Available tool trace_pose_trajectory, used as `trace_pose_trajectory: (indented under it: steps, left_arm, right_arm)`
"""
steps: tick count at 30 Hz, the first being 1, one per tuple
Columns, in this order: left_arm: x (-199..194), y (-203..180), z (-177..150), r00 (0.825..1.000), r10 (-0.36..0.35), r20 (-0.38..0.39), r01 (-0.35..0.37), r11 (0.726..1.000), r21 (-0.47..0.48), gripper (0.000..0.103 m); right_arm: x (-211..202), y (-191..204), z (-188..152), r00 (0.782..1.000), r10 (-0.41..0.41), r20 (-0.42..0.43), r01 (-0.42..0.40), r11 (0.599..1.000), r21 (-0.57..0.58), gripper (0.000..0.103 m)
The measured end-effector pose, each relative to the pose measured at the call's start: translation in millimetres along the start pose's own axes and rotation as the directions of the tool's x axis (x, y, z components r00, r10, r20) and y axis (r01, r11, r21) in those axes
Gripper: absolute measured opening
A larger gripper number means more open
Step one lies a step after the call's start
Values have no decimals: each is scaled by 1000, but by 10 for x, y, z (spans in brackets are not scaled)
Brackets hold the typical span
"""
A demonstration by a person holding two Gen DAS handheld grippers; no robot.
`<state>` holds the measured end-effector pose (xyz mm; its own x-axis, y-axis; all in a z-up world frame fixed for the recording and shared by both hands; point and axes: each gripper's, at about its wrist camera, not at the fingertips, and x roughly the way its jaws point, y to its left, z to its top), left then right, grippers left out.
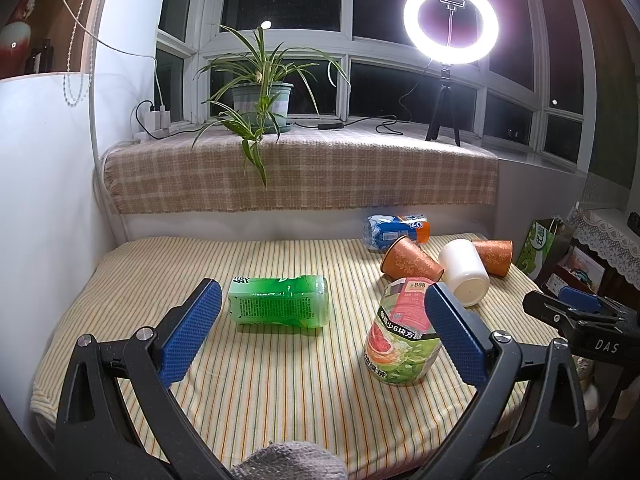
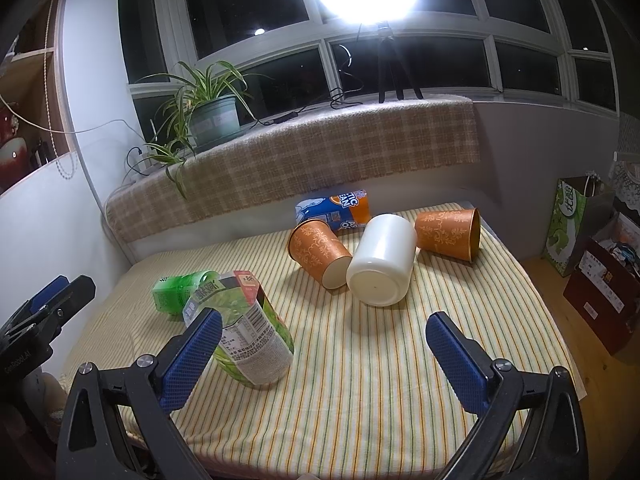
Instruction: Flip cup upright
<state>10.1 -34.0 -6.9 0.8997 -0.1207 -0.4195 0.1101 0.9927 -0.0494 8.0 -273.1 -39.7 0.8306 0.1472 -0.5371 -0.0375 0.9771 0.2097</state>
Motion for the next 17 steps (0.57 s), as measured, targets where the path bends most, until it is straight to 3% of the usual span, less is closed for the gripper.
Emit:
trace_pose_trajectory:
  steps: [17]
  left_arm:
    - [9,38,-11,1000,1,-3,-1,1000,-1,103]
  right_arm:
    - [35,27,-42,1000,5,-13,-5,1000,-7,103]
